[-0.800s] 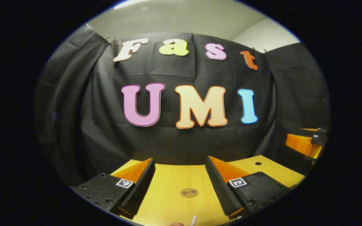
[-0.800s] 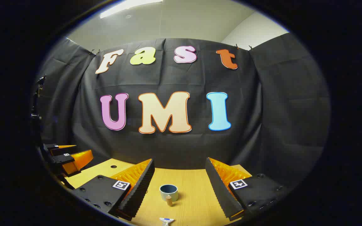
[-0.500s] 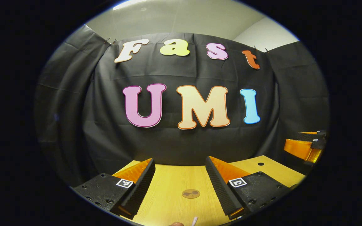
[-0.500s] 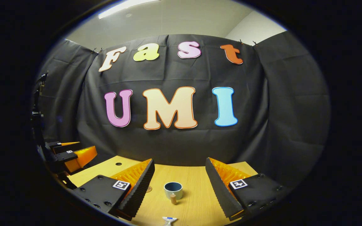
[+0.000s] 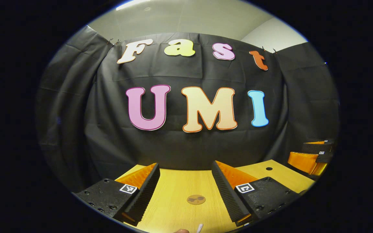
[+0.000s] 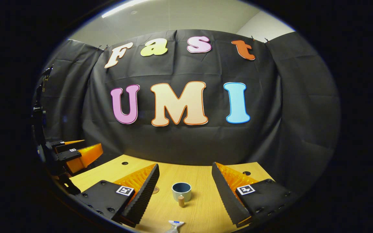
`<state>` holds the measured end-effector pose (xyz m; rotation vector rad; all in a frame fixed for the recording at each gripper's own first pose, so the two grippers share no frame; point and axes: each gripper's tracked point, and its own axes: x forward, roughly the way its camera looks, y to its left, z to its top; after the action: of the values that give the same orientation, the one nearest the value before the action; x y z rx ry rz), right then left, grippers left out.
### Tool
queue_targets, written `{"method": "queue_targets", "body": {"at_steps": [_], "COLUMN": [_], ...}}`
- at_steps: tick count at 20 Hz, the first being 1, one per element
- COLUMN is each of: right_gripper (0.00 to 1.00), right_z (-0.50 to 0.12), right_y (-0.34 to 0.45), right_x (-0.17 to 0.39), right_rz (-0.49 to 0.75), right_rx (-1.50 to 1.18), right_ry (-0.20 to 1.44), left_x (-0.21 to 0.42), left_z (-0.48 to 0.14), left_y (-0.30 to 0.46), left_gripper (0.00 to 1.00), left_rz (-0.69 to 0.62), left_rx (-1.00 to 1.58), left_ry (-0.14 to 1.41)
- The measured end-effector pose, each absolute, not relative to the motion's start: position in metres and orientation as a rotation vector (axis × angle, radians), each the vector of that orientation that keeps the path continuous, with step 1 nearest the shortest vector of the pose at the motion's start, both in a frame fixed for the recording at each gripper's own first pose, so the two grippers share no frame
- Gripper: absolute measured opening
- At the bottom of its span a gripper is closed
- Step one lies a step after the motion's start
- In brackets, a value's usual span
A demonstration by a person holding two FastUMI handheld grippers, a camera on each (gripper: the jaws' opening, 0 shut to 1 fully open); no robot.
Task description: Put the toothbrush and toothpaste on the desktop into the cup, then pick up the cup and place it on the coaster on the desktop.
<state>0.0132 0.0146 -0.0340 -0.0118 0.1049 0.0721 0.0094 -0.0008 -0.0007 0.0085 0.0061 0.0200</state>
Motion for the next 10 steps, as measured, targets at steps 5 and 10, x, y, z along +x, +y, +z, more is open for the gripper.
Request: {"method": "queue_targets", "body": {"at_steps": [5,10], "right_gripper": [1.00,0.99], "right_z": [-0.076,-0.139], "right_y": [0.015,0.019], "right_x": [0.014,0.006], "right_rz": [0.078,0.099], "right_rx": [-0.005,0.020], "right_ry": [0.212,0.389], "left_x": [0.008,0.005], "left_z": [0.000,-0.002], "left_y": [0.005,0.010], "left_gripper": [0.94,0.94], "left_rz": [0.026,0.031], "left_rx": [0.019,0.024], "left_ry": [0.003,0.011]}}
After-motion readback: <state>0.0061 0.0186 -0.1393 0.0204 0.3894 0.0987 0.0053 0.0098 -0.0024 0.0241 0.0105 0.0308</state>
